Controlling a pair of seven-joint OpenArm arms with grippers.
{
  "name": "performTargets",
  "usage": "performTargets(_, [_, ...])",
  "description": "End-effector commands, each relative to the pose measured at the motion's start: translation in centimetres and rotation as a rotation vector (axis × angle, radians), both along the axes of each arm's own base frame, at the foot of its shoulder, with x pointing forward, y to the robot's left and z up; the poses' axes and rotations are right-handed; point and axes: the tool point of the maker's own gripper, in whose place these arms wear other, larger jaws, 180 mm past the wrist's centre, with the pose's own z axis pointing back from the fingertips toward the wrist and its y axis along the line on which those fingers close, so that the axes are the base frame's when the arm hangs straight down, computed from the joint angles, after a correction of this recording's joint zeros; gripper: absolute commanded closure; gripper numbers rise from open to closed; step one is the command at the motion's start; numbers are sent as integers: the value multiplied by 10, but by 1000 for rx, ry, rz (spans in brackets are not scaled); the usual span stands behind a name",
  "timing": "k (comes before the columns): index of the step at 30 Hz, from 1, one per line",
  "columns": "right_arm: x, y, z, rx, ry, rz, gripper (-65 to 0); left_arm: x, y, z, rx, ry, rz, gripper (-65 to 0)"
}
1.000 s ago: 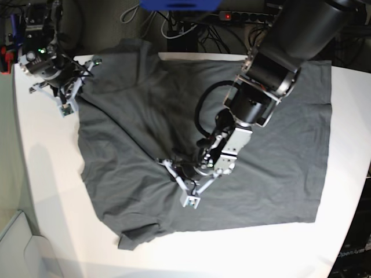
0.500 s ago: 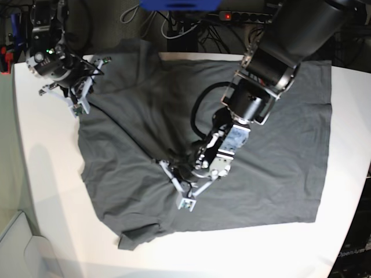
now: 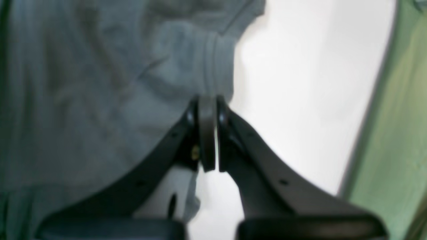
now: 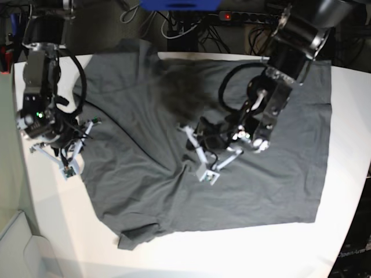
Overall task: Layout the t-shirt on the table in an organized manner, then fold the t-shirt properly
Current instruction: 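Drag the grasped fabric with the left gripper toward the shirt's side edge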
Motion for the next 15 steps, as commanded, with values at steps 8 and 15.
performTargets(8, [53,11,6,16,-4,45,0,-31,71,-7,87,1,55,-1])
performTargets(15, [68,24,-15,64,25,62,0,-53,144,-39,126,106,257,-1])
